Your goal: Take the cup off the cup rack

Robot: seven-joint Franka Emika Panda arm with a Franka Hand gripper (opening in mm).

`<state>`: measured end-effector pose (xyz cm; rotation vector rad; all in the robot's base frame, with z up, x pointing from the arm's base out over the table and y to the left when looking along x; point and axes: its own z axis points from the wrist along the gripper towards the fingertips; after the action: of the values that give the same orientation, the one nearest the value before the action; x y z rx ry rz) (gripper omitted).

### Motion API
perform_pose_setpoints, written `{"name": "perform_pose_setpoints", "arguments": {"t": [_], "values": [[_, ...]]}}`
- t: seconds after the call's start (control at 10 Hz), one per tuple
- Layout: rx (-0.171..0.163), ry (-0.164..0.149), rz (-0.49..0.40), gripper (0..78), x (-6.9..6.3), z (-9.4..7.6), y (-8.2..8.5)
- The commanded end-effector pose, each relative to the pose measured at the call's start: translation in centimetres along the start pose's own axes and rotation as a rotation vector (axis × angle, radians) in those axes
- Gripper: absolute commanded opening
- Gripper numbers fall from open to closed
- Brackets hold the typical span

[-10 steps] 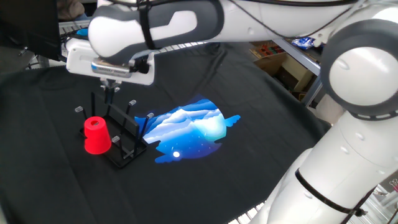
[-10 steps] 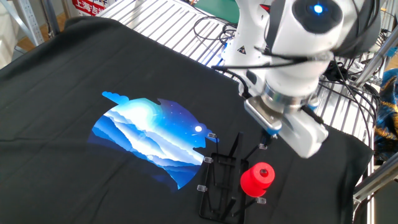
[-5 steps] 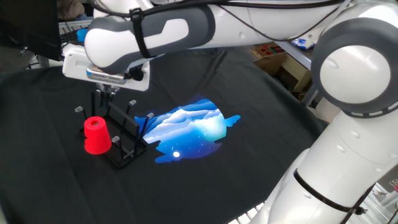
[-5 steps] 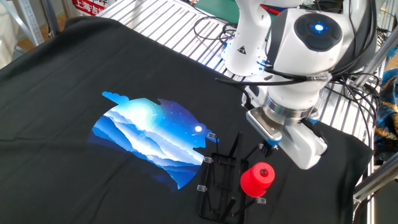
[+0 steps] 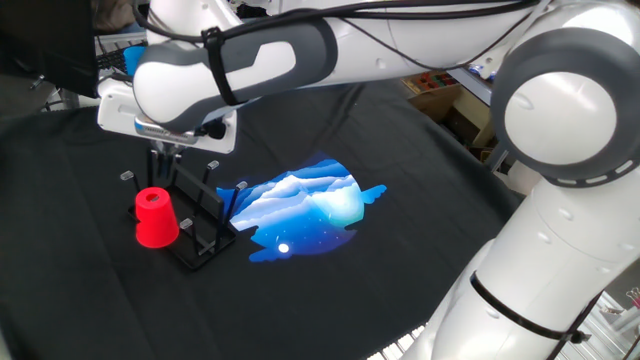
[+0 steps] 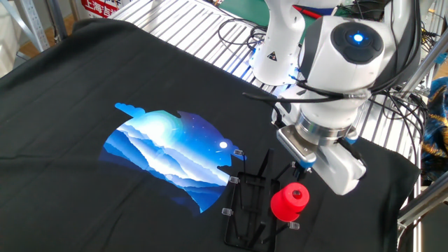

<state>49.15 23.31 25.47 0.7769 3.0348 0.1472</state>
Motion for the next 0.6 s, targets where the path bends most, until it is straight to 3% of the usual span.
{"name": "perform_pose_setpoints", "arguments": {"t": [0.1, 0.6], "values": [[-0.005, -0.011, 0.004, 0.0, -0.04, 0.2, 0.16], [0.009, -0.014, 0.018, 0.0, 0.08, 0.14, 0.23]]}}
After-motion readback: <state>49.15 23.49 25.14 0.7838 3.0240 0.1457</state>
